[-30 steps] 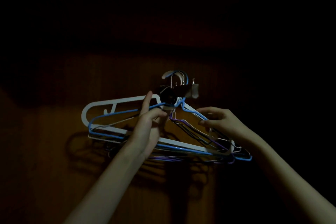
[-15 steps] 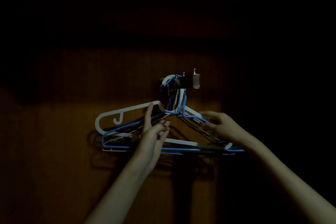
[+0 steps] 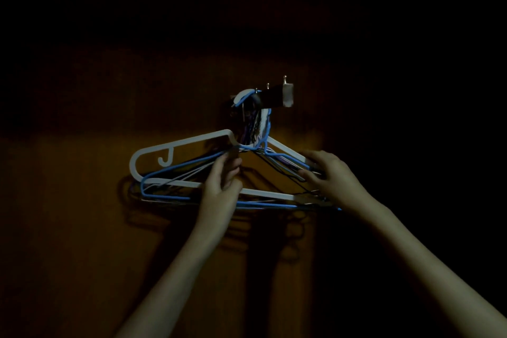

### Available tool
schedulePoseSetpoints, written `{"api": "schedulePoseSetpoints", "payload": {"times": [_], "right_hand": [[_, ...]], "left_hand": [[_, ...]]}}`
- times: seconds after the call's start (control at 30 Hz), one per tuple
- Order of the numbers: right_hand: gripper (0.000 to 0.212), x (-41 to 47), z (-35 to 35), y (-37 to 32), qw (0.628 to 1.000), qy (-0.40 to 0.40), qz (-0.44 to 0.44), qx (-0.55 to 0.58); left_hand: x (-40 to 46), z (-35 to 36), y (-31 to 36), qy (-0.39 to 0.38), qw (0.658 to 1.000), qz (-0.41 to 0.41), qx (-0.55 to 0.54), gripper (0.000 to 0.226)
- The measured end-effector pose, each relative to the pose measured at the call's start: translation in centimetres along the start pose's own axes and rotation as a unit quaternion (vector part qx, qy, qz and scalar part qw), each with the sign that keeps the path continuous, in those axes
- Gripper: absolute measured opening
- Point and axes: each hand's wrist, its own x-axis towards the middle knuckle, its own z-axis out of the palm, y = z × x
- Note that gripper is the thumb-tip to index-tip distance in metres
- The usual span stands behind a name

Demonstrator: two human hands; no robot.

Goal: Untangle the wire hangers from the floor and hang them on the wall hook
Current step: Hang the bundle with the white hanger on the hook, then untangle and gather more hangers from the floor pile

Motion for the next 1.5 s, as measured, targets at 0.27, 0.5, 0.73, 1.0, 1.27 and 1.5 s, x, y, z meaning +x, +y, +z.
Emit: {"api": "schedulePoseSetpoints", "payload": {"times": [0.27,0.5,0.73,1.0,1.27,1.5], "right_hand": [[0.062,-5.1,-1.1,0.7,0.99,0.055,-0.023,-0.127],[0.06,-13.7,0.1,1.3,0.956,0.065,-0.011,-0.286],[0.065,-24.9,1.3,2.9,0.936,0.017,0.088,-0.341],[0.061,-39.1,-0.3,6.2,0.9,-0.029,0.185,-0.393],[0.061,-51.6,-2.4,7.7,0.842,-0.054,0.326,-0.427],[0.06,-62.9,-4.5,8.4,0.8,-0.057,0.441,-0.404]], "left_hand": [[-1.7,1.5,-1.2,-0.06,0.91,0.158,0.38,0.045],[-6.7,3.8,-4.0,-0.127,0.863,0.193,0.449,0.055],[-14.0,6.1,-7.8,-0.215,0.864,0.217,0.401,0.057],[-24.2,10.8,-11.0,-0.337,0.849,0.234,0.332,0.058],[-35.0,16.3,-12.1,-0.452,0.807,0.238,0.297,0.058],[-43.6,21.7,-12.3,-0.538,0.771,0.244,0.237,0.056]]}}
